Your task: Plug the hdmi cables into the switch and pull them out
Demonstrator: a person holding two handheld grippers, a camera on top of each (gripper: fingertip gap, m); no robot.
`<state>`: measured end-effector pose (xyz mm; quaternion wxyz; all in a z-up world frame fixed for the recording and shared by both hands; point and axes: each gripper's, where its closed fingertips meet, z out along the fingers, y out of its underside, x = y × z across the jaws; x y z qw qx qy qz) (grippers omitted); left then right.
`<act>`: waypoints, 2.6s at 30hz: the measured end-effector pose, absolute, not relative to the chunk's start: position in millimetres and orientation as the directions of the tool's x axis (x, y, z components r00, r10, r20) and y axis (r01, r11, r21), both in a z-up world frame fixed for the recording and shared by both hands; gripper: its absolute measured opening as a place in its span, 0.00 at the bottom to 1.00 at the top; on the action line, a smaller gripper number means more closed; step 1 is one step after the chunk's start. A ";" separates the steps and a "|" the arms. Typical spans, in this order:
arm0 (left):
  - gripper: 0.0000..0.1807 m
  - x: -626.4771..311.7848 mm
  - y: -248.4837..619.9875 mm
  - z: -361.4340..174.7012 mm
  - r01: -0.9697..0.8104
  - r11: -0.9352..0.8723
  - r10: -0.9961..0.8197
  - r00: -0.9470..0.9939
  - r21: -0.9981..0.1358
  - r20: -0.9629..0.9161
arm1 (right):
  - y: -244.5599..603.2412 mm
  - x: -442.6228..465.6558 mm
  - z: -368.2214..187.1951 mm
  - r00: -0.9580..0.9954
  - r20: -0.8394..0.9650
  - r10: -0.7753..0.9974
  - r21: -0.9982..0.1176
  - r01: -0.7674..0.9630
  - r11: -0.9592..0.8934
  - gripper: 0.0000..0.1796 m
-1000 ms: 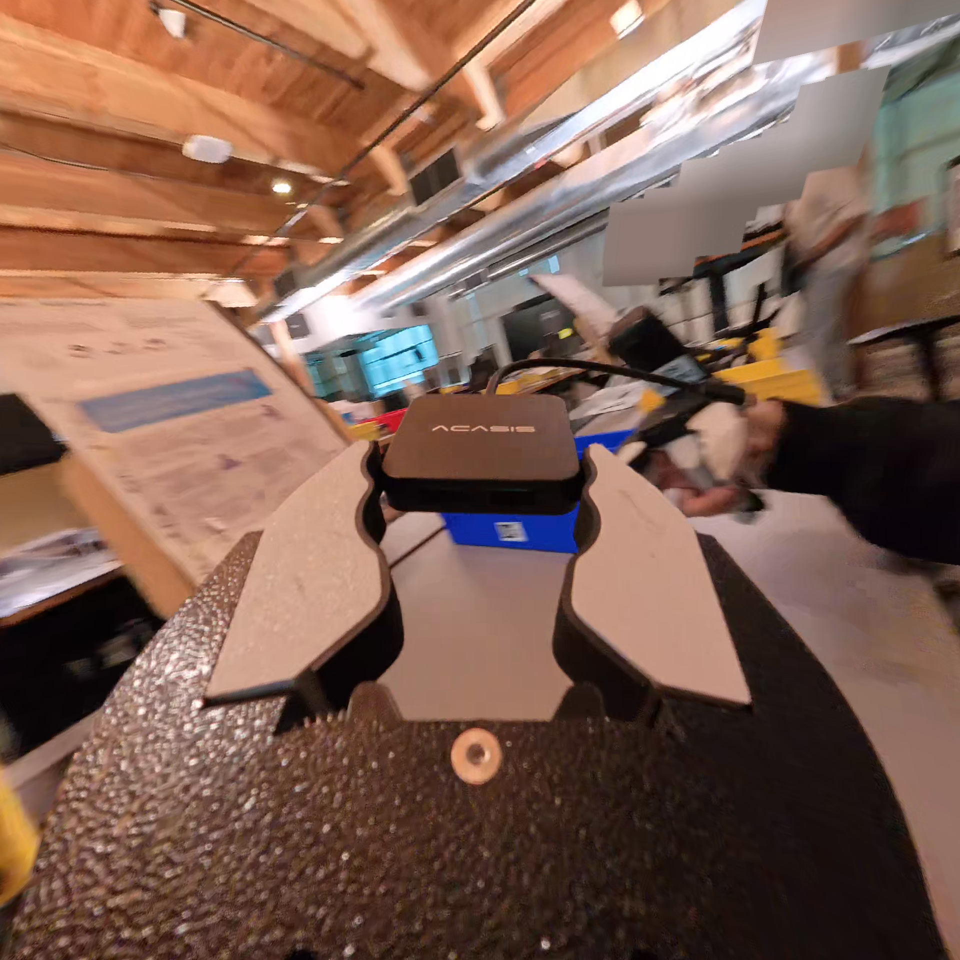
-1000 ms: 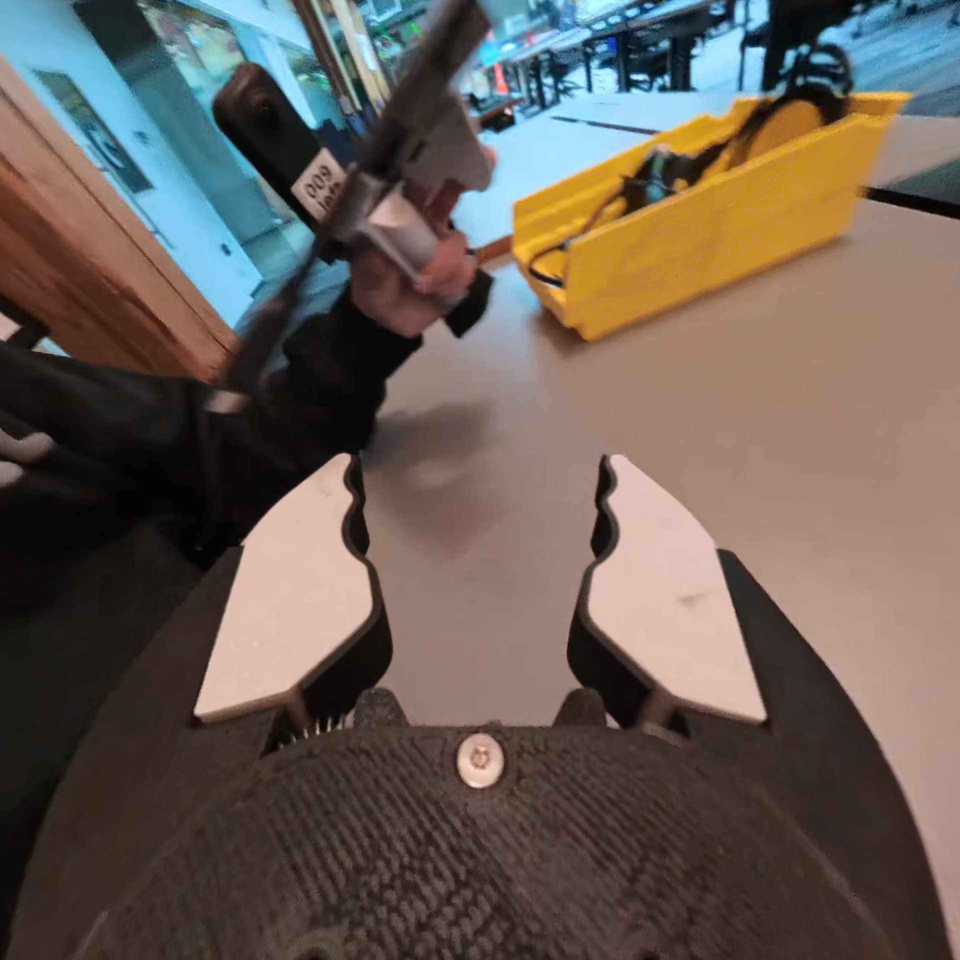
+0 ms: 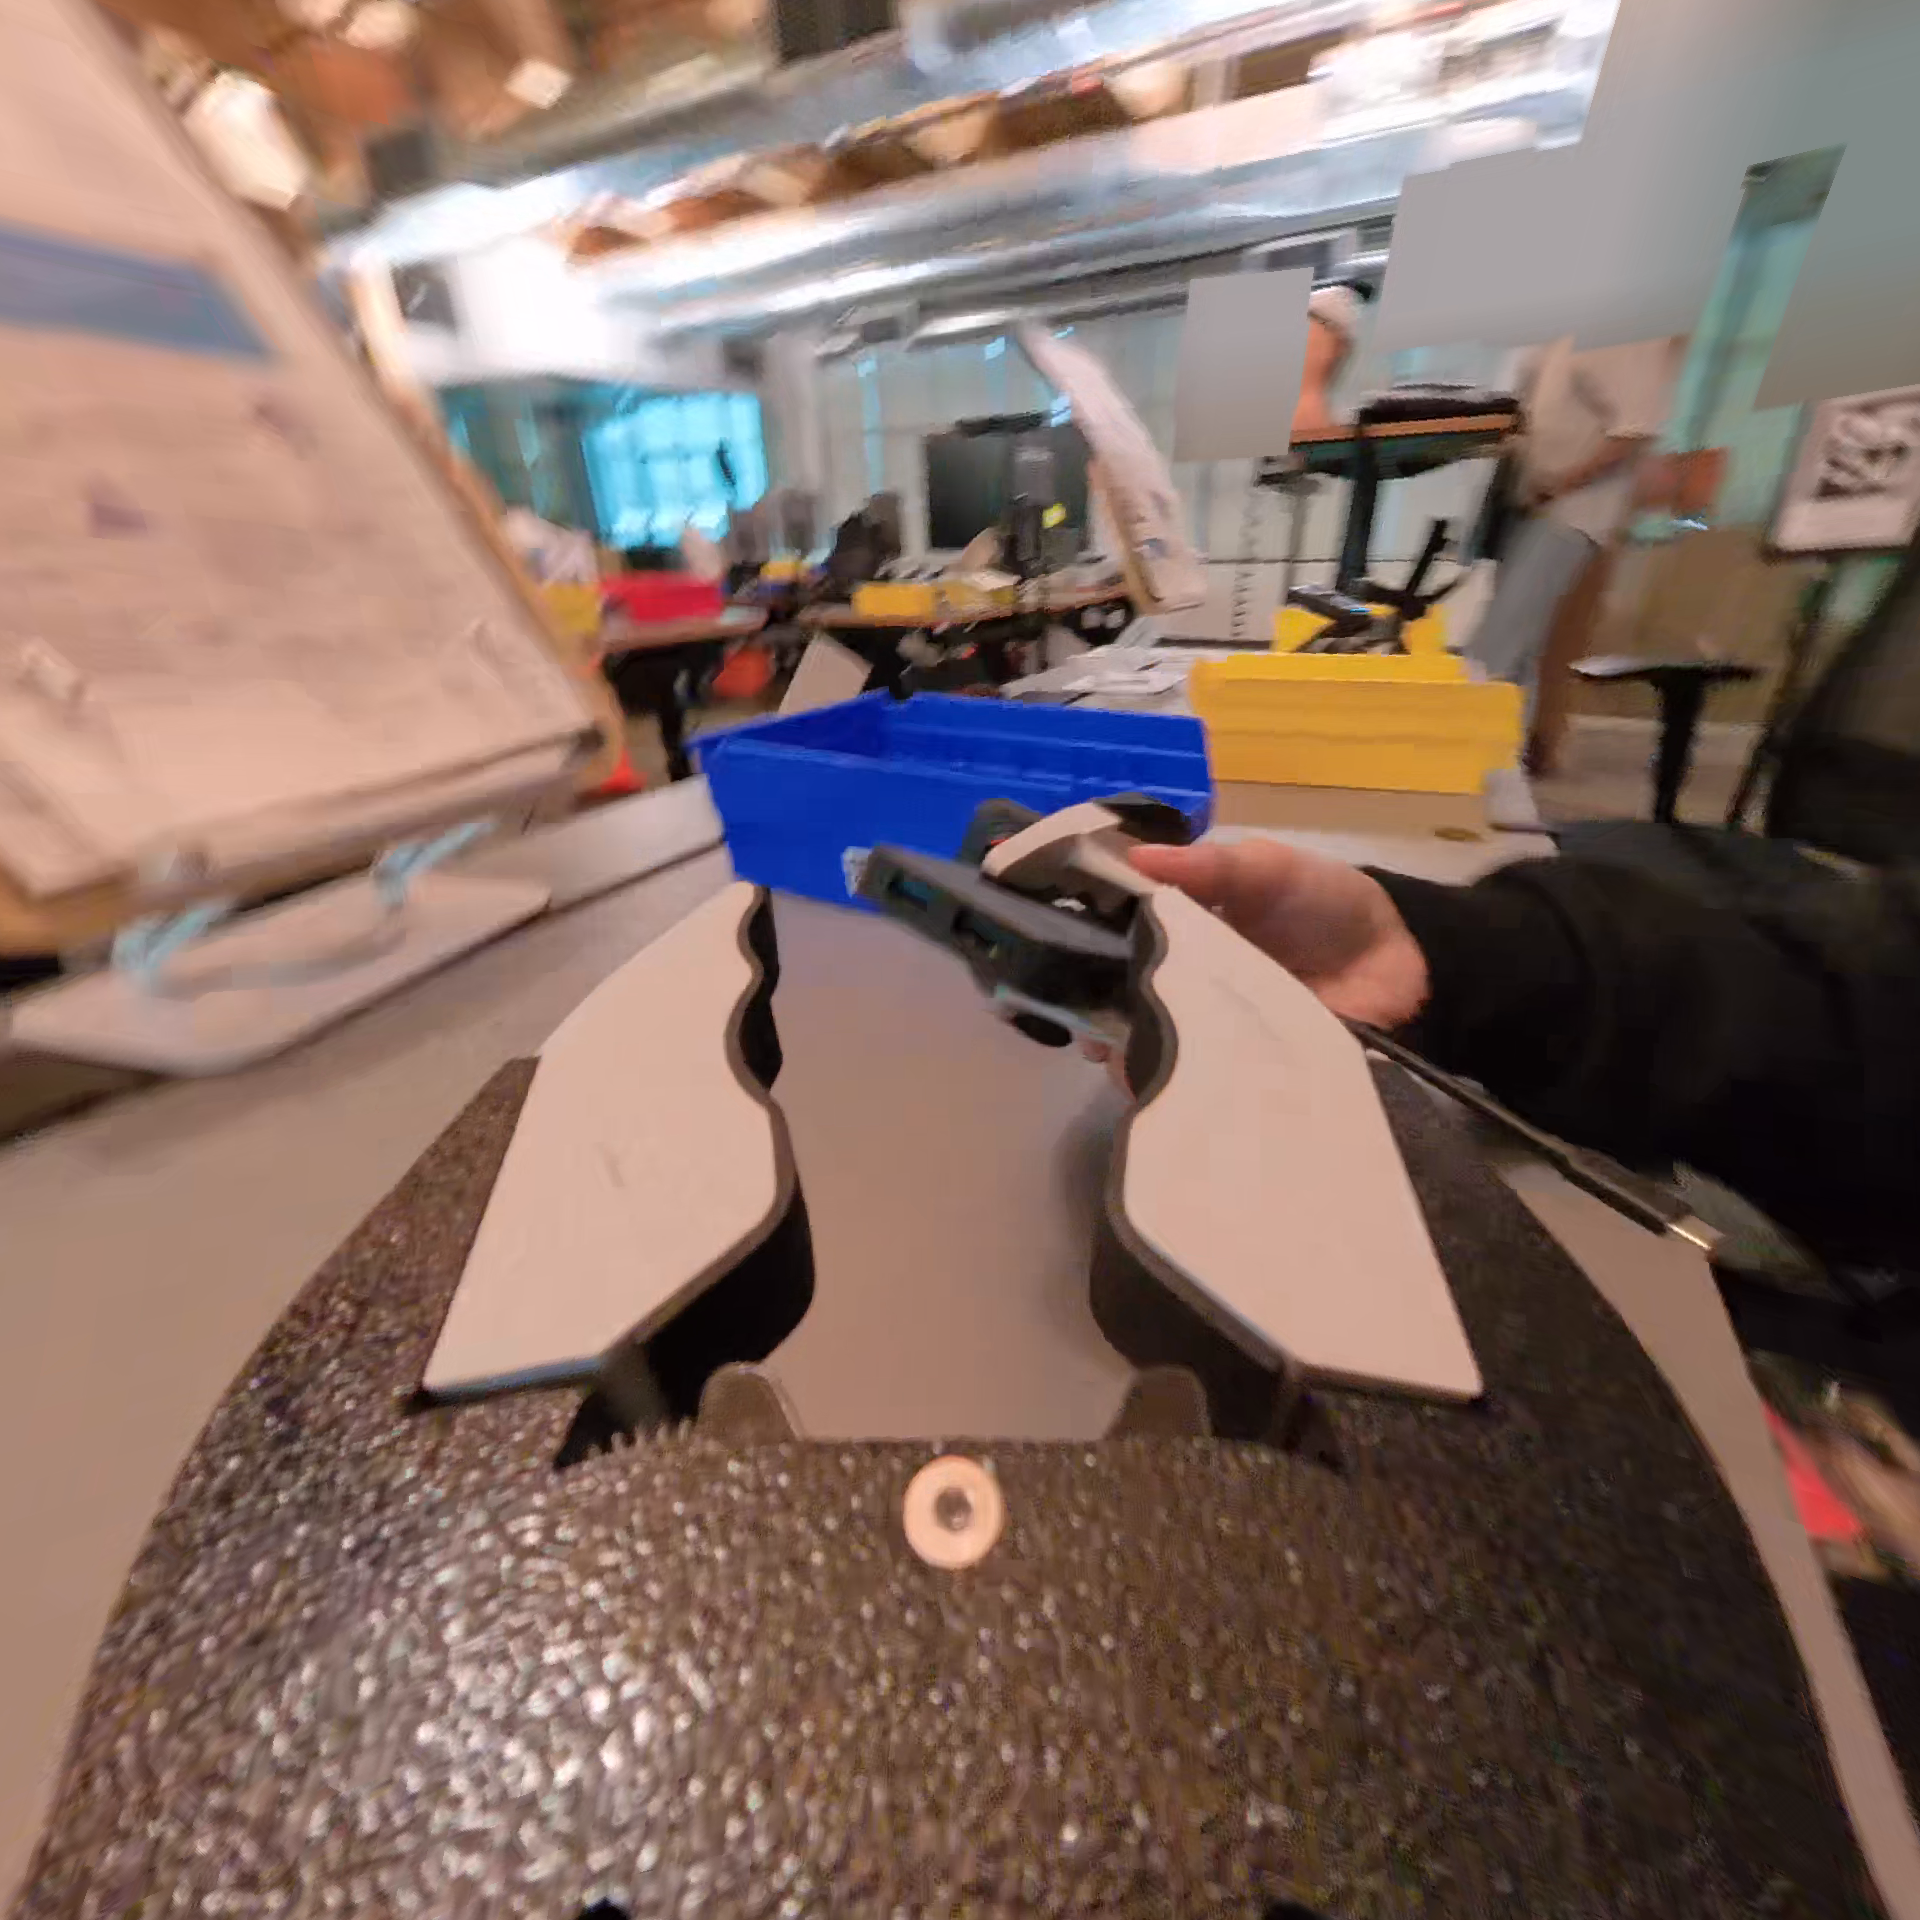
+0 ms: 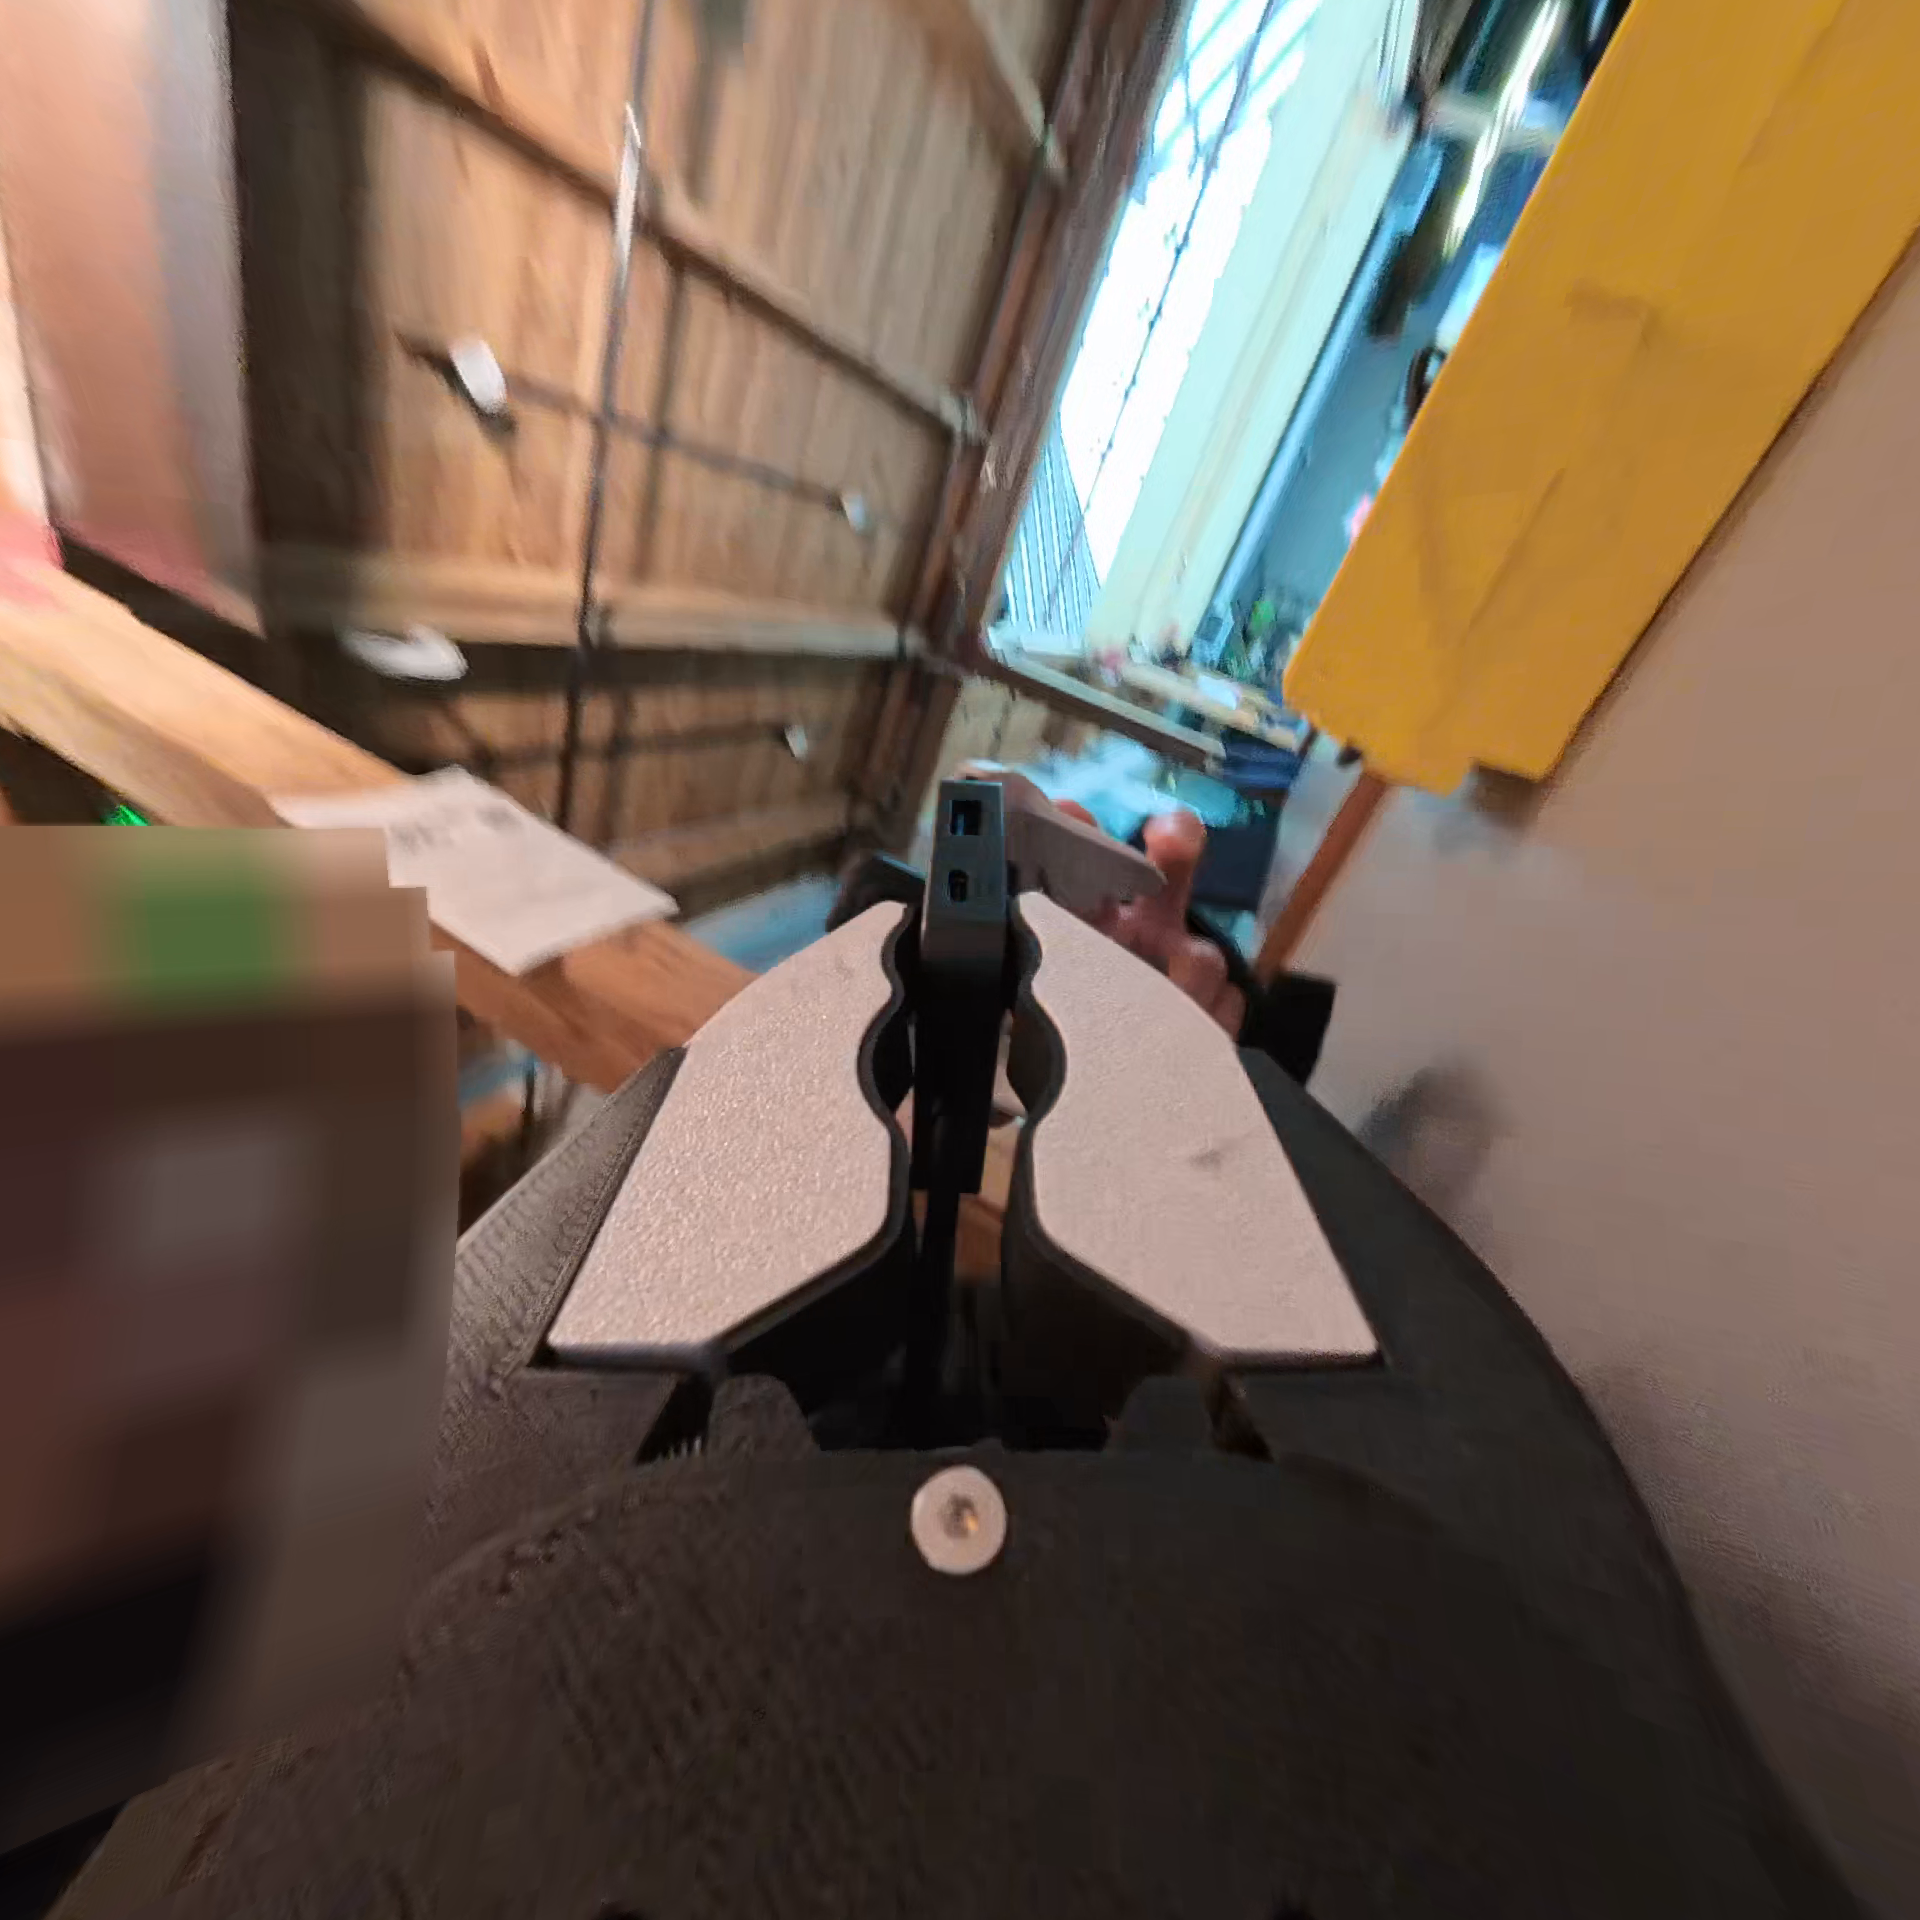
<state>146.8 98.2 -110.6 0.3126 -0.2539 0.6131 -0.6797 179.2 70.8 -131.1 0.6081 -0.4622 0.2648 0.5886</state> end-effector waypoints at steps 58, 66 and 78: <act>0.08 85.4 30.4 -165.8 -0.890 0.070 0.107 -0.443 -0.451 0.890 | 38.4 96.1 -171.7 0.797 0.396 0.455 -0.885 0.463 -0.040 0.44; 0.08 87.9 34.4 -172.3 -0.892 0.074 0.085 -0.440 -0.446 0.894 | 33.6 99.1 -173.3 0.812 0.335 0.479 -0.913 0.404 -0.047 0.44; 0.19 132.6 52.5 -152.5 -0.812 -0.239 -0.081 -0.530 -0.532 0.844 | 38.6 124.8 -153.6 0.910 0.201 0.363 -0.975 0.220 -0.010 0.40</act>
